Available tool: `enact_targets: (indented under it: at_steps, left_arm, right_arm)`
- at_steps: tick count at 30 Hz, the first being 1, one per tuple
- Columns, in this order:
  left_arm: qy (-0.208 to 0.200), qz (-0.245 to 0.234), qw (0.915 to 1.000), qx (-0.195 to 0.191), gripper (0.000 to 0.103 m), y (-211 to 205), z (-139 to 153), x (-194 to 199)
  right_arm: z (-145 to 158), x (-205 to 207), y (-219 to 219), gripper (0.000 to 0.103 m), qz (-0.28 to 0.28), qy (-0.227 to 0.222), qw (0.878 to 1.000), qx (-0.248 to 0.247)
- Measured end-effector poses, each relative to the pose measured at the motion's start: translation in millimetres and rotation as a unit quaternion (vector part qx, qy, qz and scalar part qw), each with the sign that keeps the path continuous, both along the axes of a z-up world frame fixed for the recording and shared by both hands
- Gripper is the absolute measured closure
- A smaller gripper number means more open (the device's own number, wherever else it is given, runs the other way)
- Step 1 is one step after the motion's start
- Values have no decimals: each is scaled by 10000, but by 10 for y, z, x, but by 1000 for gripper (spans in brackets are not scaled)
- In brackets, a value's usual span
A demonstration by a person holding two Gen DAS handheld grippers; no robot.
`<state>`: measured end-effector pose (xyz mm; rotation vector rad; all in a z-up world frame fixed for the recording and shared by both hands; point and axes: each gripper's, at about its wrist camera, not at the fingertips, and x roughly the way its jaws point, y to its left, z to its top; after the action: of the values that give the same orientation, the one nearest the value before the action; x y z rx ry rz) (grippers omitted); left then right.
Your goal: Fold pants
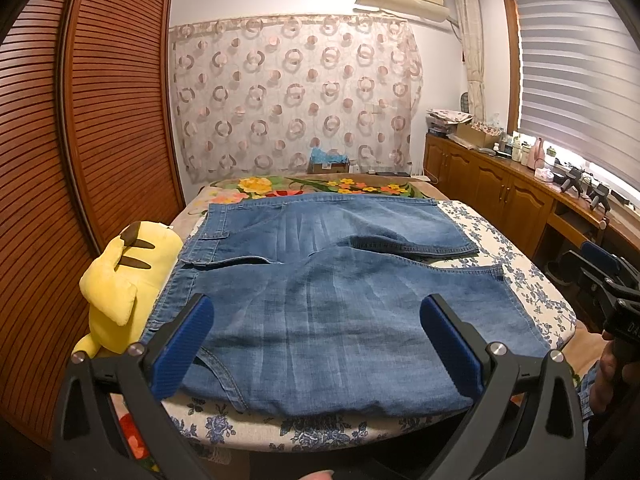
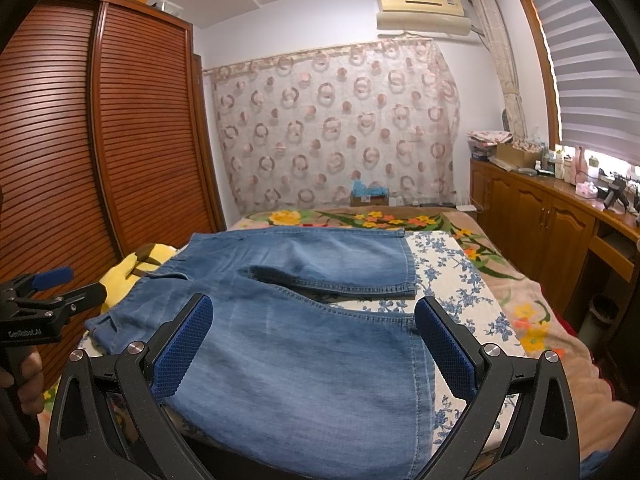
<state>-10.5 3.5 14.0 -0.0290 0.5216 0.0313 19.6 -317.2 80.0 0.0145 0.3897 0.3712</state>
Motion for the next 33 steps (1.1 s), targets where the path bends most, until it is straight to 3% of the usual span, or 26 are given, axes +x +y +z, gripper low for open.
enact_targets:
  at_steps: [25, 33]
  left_arm:
    - [-12, 2, 10000, 6, 0, -3, 22, -15]
    - [307, 107, 9995, 27, 0, 145, -144, 105]
  right_arm:
    - [-15, 3, 0, 0, 10, 3, 10000, -2]
    - [-143, 172, -39, 0, 111, 332, 9991, -230]
